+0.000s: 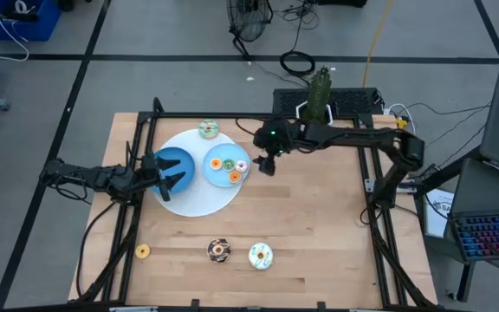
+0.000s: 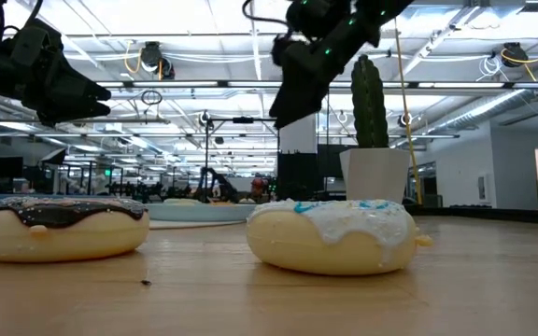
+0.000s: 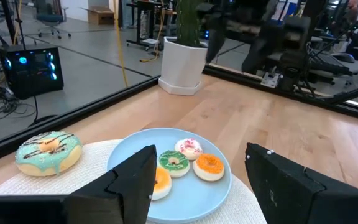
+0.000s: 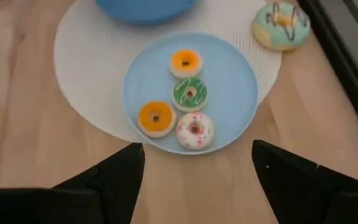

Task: Pick & Place donuts
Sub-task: Put the small yellow donut on the blue plate

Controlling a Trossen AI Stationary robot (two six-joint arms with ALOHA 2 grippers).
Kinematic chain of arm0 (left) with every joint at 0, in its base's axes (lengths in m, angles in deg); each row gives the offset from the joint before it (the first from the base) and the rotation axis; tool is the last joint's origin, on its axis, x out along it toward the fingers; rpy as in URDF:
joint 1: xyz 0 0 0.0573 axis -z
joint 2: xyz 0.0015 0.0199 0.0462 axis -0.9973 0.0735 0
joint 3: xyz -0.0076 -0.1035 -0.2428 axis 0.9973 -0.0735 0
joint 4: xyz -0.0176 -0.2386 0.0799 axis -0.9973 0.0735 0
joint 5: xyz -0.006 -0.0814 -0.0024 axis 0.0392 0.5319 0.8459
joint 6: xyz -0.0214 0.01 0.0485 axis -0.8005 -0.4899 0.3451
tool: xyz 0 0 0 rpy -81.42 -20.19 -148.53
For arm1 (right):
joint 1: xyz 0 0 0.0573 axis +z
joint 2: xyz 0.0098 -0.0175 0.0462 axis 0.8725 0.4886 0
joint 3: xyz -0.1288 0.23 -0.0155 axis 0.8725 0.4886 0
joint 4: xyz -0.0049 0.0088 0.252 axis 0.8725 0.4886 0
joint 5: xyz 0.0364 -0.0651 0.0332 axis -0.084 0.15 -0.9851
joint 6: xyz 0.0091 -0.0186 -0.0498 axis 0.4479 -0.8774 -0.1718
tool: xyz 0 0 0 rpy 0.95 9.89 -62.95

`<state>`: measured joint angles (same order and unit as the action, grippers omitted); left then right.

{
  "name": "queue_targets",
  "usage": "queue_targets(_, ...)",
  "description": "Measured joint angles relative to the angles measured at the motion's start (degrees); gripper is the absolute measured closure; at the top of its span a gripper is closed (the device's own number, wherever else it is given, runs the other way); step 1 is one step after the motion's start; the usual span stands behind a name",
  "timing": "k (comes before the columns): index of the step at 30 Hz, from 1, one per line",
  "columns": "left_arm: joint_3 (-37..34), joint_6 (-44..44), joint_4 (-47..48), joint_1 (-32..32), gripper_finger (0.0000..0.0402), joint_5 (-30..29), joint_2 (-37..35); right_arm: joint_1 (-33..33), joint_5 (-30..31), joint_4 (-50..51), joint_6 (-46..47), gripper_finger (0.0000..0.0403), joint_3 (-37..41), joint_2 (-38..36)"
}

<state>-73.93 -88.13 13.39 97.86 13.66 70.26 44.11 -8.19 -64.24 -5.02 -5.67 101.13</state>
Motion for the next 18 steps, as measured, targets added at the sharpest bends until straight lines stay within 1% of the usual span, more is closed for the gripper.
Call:
queue_targets(9,0.0,0.0,0.0,0.0,0.0158,0.0,0.0,0.0,0.0,12.1,-0.1,0.0119,0.0,-8.9)
queue_targets(18,0.0,0.0,-0.3,0.0,0.0158,0.0,0.0,0.0,0.0,23.6,-0.1,0.0121,0.0,-16.2)
